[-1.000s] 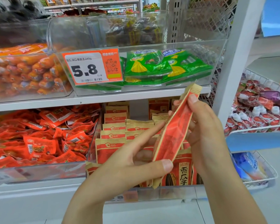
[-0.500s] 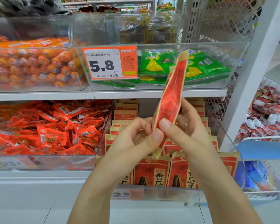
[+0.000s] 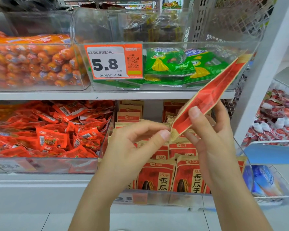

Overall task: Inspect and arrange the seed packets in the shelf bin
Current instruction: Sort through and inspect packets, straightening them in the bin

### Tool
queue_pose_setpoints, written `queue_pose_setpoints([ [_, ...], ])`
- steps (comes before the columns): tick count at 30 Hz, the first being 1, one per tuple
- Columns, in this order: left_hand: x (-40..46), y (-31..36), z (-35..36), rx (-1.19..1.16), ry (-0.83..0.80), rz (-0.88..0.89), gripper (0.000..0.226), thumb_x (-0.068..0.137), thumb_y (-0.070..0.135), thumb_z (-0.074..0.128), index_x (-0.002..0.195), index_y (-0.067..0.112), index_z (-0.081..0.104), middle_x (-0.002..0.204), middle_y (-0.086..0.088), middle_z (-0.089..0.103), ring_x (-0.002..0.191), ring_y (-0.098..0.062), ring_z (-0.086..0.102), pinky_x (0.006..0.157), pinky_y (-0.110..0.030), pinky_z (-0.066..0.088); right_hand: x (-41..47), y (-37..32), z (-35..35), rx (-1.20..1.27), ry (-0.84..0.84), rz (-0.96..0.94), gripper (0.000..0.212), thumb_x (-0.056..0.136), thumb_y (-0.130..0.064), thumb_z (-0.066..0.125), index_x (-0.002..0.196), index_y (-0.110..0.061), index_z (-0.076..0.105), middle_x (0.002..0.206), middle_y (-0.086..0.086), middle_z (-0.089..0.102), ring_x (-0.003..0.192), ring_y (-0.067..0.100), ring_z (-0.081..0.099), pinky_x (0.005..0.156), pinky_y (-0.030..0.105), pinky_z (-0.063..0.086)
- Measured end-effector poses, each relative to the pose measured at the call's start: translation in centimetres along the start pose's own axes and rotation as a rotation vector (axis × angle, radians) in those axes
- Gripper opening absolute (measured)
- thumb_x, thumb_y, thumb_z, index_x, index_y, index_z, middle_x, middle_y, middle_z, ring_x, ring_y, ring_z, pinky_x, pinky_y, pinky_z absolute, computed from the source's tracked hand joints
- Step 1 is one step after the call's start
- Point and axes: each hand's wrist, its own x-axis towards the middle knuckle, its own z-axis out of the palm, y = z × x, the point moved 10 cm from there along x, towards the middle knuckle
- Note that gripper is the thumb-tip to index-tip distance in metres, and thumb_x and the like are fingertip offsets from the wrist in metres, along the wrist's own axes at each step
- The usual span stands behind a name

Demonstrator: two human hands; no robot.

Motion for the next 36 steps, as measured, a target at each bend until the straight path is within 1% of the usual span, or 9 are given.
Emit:
queue_pose_setpoints([
  [2, 0.0, 0.4, 0.0, 0.064, 0.042, 0.054, 0.013, 0.092, 0.031, 0.061, 0.089, 0.029, 0.073, 0.088, 0.016, 0.073, 0.09, -0.005, 0.069, 0.074, -0.015, 0.051, 0.0, 0.1, -0.1, 0.01, 0.005, 0.007, 0.107, 0.047, -0.064, 0.086, 0.141, -0.033, 0.046, 0.119, 0.002, 0.066, 0.118, 0.021, 0.062, 0.1, 0.047, 0.05],
  [4, 0.0, 0.4, 0.0, 0.086, 0.067, 0.072, 0.015, 0.094, 0.029, 0.057, 0.088, 0.028, 0.071, 0.086, 0.015, 0.073, 0.088, -0.007, 0.069, 0.074, -0.019, 0.053, -0.1, 0.2, -0.1, 0.009, -0.001, 0.006, 0.098, 0.054, -0.055, 0.084, 0.141, -0.03, 0.046, 0.119, 0.003, 0.066, 0.118, 0.021, 0.062, 0.1, 0.047, 0.05],
  [9, 0.1, 0.2, 0.3, 0.039, 0.071, 0.052, 0.017, 0.093, 0.029, 0.055, 0.086, 0.024, 0.07, 0.085, 0.013, 0.072, 0.087, -0.007, 0.069, 0.075, -0.017, 0.052, 0.0, 0.3, -0.1, 0.012, -0.004, -0.003, 0.089, 0.06, -0.05, 0.077, 0.14, -0.03, 0.046, 0.12, 0.005, 0.066, 0.12, 0.022, 0.06, 0.101, 0.047, 0.05],
  [17, 0.0, -0.2, 0.4, 0.003, 0.055, -0.026, 0.018, 0.077, 0.043, 0.065, 0.081, 0.026, 0.07, 0.085, 0.013, 0.072, 0.086, -0.003, 0.068, 0.073, -0.012, 0.052, 0.1, 0.4, 0.0, 0.009, -0.026, -0.014, 0.09, 0.057, -0.048, 0.079, 0.14, -0.036, 0.045, 0.124, 0.01, 0.062, 0.109, 0.016, 0.068, 0.098, 0.043, 0.052],
  [21, 0.0, -0.5, 1.0, 0.078, 0.0, -0.035, 0.003, 0.084, 0.031, 0.07, 0.083, 0.029, 0.068, 0.086, 0.017, 0.071, 0.087, 0.0, 0.067, 0.076, -0.014, 0.053, 0.0, 0.3, 0.2, -0.025, -0.036, -0.038, 0.089, 0.06, -0.04, 0.082, 0.14, -0.036, 0.044, 0.121, 0.005, 0.063, 0.1, 0.003, 0.068, 0.08, 0.022, 0.056],
  [23, 0.0, -0.7, 1.0, 0.1, -0.006, -0.039, 0.007, 0.083, 0.023, 0.069, 0.088, 0.028, 0.067, 0.088, 0.018, 0.071, 0.088, 0.001, 0.067, 0.079, -0.014, 0.052, 0.0, 0.0, 0.3, -0.079, -0.035, -0.064, 0.083, 0.066, -0.033, 0.076, 0.141, -0.035, 0.041, 0.12, -0.001, 0.062, 0.095, -0.008, 0.065, 0.072, 0.01, 0.05],
  [28, -0.1, -0.4, 0.5, 0.153, 0.095, 0.015, 0.01, 0.087, 0.042, 0.062, 0.097, 0.039, 0.064, 0.084, 0.019, 0.07, 0.084, -0.001, 0.067, 0.071, -0.011, 0.05, -0.6, -0.1, 1.2, -0.136, -0.082, -0.067, 0.076, 0.069, -0.032, 0.069, 0.139, -0.039, 0.042, 0.12, -0.009, 0.062, 0.097, -0.011, 0.063, 0.071, 0.005, 0.047],
  [31, 0.0, 0.0, 0.4, 0.157, 0.106, 0.067, 0.019, 0.086, 0.038, 0.065, 0.104, 0.04, 0.071, 0.087, 0.019, 0.072, 0.085, -0.002, 0.069, 0.07, -0.013, 0.053, -0.5, 0.1, 1.1, -0.115, -0.072, -0.051, 0.074, 0.069, -0.036, 0.07, 0.138, -0.04, 0.043, 0.12, -0.006, 0.063, 0.098, -0.007, 0.065, 0.075, 0.012, 0.052],
  [36, 0.0, -0.1, 1.3, 0.214, 0.046, 0.097, 0.024, 0.086, 0.04, 0.063, 0.107, 0.036, 0.073, 0.084, 0.017, 0.073, 0.082, -0.006, 0.068, 0.068, -0.024, 0.056, -0.1, 0.7, -0.2, -0.134, 0.02, 0.0, 0.081, 0.059, -0.063, 0.062, 0.135, -0.041, 0.047, 0.117, -0.005, 0.066, 0.103, 0.006, 0.067, 0.094, 0.036, 0.051],
])
